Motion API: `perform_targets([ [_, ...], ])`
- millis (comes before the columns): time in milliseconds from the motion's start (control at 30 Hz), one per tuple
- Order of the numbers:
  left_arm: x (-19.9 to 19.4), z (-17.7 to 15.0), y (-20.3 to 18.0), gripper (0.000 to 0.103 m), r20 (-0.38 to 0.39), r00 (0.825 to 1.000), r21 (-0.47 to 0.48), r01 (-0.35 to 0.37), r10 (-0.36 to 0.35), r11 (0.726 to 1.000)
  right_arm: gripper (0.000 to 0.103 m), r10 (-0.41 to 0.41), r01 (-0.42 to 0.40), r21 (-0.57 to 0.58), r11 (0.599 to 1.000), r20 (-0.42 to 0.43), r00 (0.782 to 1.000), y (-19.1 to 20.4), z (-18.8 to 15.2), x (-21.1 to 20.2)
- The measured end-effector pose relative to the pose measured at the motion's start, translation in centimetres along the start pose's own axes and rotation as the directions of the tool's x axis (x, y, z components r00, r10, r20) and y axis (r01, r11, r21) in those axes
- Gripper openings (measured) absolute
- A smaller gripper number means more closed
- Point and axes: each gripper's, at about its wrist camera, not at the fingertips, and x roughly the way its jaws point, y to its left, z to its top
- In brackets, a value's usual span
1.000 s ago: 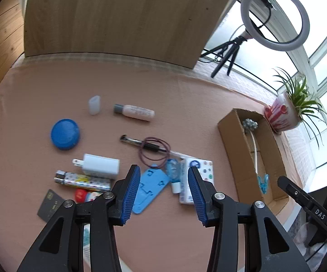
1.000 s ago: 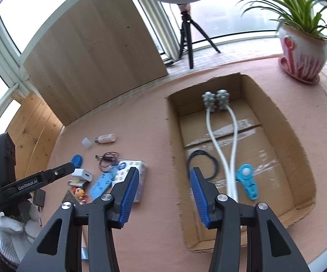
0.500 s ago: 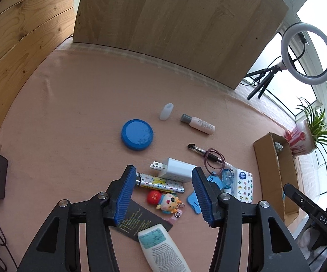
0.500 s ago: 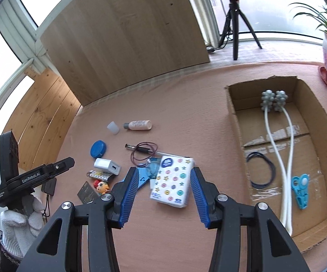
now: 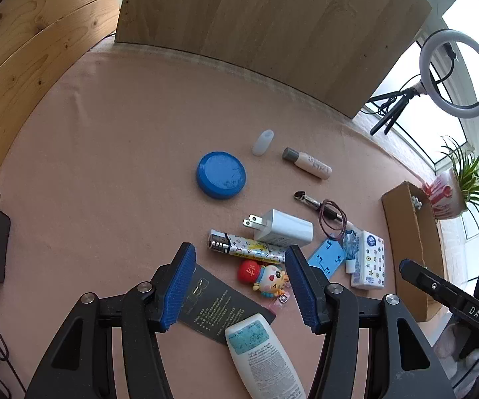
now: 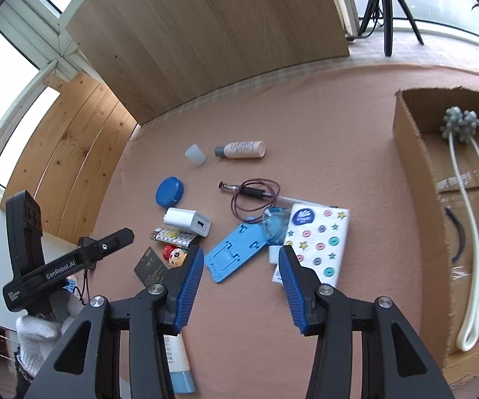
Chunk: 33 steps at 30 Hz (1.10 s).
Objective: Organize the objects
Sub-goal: 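Grasp the clear blue-capped bottle with the right gripper while the left grasps the blue phone stand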
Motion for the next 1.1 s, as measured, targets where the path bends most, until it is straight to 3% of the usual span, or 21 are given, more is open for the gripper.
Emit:
perform_targets([
  [267,0.4,-0.9,-0.7,0.06,-0.022,1.0,0.027,0.017,-0.017,0.999,0.043,0.059,-0.057,0.039,0.998,-0.055,0.997,0.4,0.2,2.7],
  [667,1.1,-2.4,-4.4,0.059,-0.062,0.996,0.128,0.064,-0.056,0.99,0.043,0.016,-0.008,0.082,0.997,-0.097,0.995,-1.0,0.4,5.2],
  [867,2.2,-3.1,-7.6,0.059,-0.098,0.991,0.213,0.107,-0.088,0.971,0.043,-0.023,0.032,0.102,0.994,-0.088,0.996,-2.8,1.0,5.2],
  [967,2.9,-3.3,-8.9,0.055,-0.124,0.987,0.247,0.135,-0.107,0.96,0.043,0.0,0.012,0.124,0.992,-0.096,0.995,-3.5,1.2,5.3],
  [1100,4.6,-3.5,-10.6,0.053,-0.155,0.984,0.31,0.135,-0.09,0.941,0.042,-0.042,0.051,0.099,0.994,-0.091,0.995,-3.7,1.7,5.7],
])
